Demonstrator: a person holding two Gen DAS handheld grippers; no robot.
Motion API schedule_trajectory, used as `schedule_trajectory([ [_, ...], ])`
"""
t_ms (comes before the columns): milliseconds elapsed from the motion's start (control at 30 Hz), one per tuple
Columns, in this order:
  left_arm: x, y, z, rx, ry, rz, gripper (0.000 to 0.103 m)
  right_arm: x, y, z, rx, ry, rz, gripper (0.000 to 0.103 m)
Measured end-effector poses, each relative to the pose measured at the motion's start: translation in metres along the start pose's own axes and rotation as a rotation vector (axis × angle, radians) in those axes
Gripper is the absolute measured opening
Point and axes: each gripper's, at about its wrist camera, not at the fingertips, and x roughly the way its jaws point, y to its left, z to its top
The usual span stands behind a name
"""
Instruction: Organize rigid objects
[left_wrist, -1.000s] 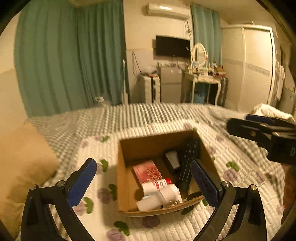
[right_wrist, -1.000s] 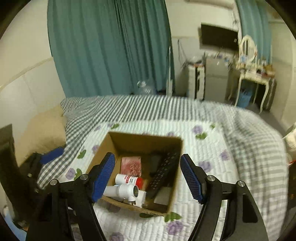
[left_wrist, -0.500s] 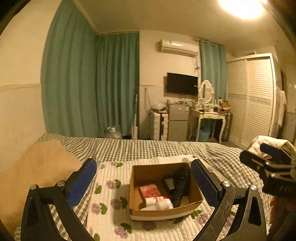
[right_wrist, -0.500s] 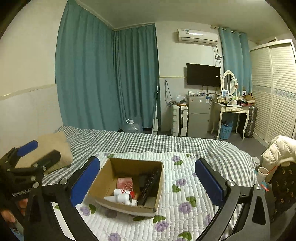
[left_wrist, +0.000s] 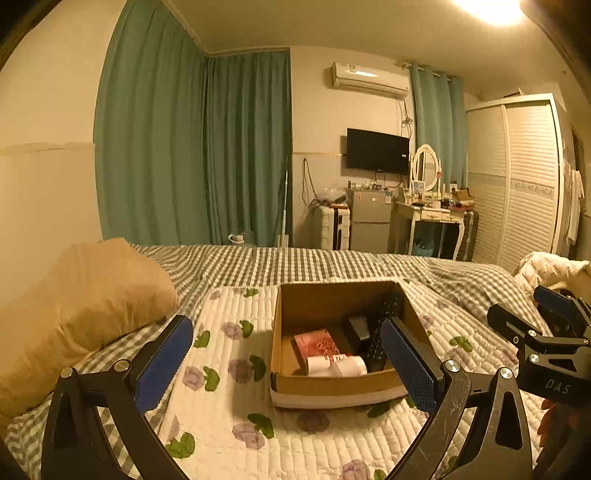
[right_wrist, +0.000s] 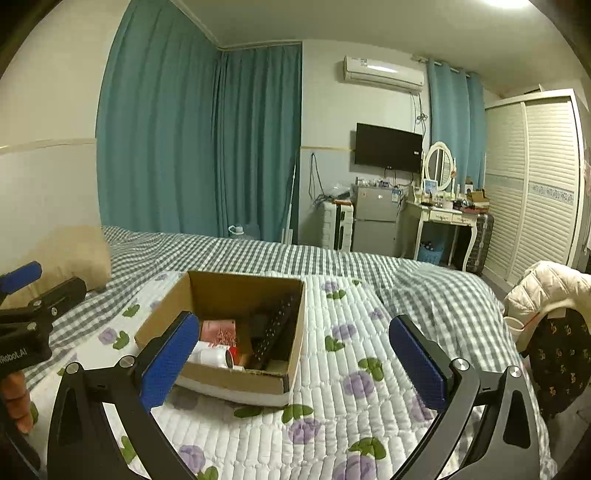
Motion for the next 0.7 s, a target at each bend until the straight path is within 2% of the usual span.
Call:
schedule_trajectory([
  [700, 0.0032, -0.0076, -0.0070, 0.034, 0.025, -0.005, 0.103, 0.0067, -0.0076, -0.0054, 0.031, 0.031, 0.007, 0.103],
])
